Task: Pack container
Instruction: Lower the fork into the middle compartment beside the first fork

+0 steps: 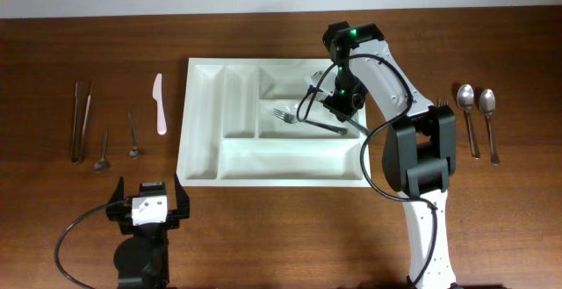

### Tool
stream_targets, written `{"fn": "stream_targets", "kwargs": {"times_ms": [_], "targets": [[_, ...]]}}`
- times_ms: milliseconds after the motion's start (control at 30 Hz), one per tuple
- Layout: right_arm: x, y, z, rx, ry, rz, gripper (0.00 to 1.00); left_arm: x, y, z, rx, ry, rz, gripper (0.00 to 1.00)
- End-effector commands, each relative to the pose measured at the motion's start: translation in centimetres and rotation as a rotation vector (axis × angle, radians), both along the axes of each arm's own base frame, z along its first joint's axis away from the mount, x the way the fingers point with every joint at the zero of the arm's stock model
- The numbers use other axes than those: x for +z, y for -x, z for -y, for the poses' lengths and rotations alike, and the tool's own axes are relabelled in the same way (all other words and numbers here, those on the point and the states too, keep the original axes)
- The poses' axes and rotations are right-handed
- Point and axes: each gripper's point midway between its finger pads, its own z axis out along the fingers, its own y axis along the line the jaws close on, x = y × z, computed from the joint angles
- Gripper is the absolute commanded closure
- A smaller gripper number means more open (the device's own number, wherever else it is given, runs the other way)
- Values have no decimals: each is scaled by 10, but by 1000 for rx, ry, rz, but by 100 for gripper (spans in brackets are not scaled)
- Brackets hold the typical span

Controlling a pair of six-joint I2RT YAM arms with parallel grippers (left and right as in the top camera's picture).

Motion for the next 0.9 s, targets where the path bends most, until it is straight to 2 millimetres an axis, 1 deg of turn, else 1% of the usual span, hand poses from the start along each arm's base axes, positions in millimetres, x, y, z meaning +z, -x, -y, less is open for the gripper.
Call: {"fn": "stream_targets", "kwargs": {"times_ms": [0, 67, 233, 300, 400, 500, 600, 867], "targets": [[-6, 1, 6, 0, 27, -10, 90, 0, 0, 3, -16, -7, 4, 1], [-5, 0, 7, 1, 34, -4, 92, 0, 0, 3, -16, -7, 4, 1], [5, -3, 6, 4, 32, 11, 94, 0, 0, 3, -16, -7, 4, 1], [13, -4, 5, 13, 27, 21, 94, 0, 0, 3, -16, -7, 4, 1], [31, -7, 2, 44, 15, 56, 94, 0, 0, 3, -16, -7, 4, 1], [45, -4, -7, 104, 4, 80, 94, 0, 0, 3, -16, -7, 4, 1], [53, 0, -19, 160, -6, 93, 94, 0, 0, 3, -16, -7, 4, 1], [54, 15, -54, 331, -14, 86, 95, 0, 0, 3, -16, -7, 4, 1]]}}
